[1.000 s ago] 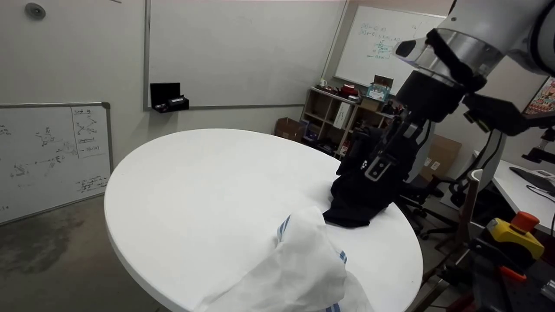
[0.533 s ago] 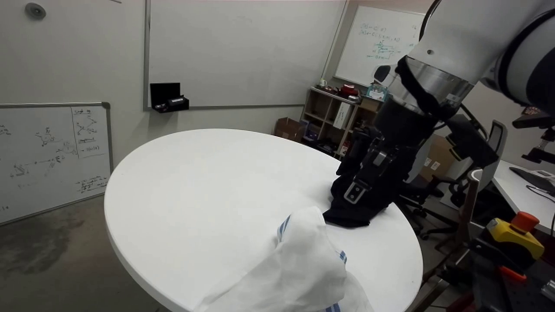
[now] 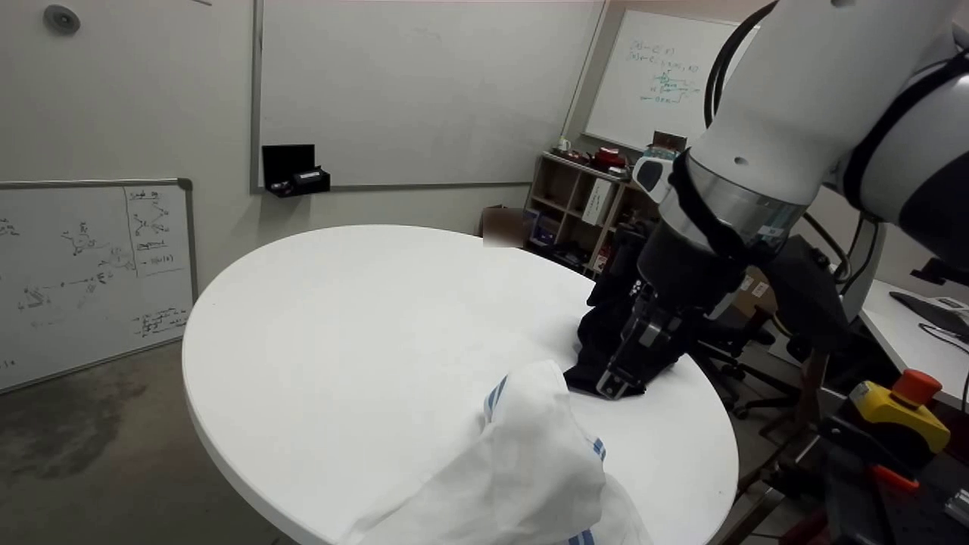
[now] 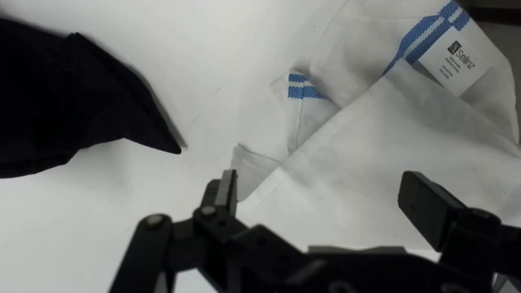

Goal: Pick the tea towel on the table and put it on the stand

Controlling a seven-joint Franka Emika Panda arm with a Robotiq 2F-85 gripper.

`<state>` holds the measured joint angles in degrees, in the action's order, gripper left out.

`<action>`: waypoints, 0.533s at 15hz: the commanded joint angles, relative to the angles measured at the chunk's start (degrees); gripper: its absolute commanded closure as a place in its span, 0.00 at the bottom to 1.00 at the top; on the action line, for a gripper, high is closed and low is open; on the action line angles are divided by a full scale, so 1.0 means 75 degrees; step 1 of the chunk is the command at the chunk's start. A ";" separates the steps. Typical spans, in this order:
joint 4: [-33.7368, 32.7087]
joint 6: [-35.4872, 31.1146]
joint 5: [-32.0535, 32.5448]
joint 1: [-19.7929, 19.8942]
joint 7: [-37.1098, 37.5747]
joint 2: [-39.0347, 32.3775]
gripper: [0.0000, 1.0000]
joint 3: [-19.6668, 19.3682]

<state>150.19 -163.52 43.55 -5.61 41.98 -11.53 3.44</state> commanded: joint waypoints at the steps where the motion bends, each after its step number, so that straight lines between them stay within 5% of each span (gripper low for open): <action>1: -0.0010 0.0013 0.0015 0.0000 -0.0003 -0.0071 0.00 -0.0001; 4: -0.0038 0.0075 0.0015 0.0001 -0.0009 -0.0092 0.00 -0.0002; 8: 0.0214 -0.0958 0.0952 -0.0058 0.0812 0.0038 0.00 -0.0540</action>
<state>150.41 -165.87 44.82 -5.46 43.51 -11.87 2.40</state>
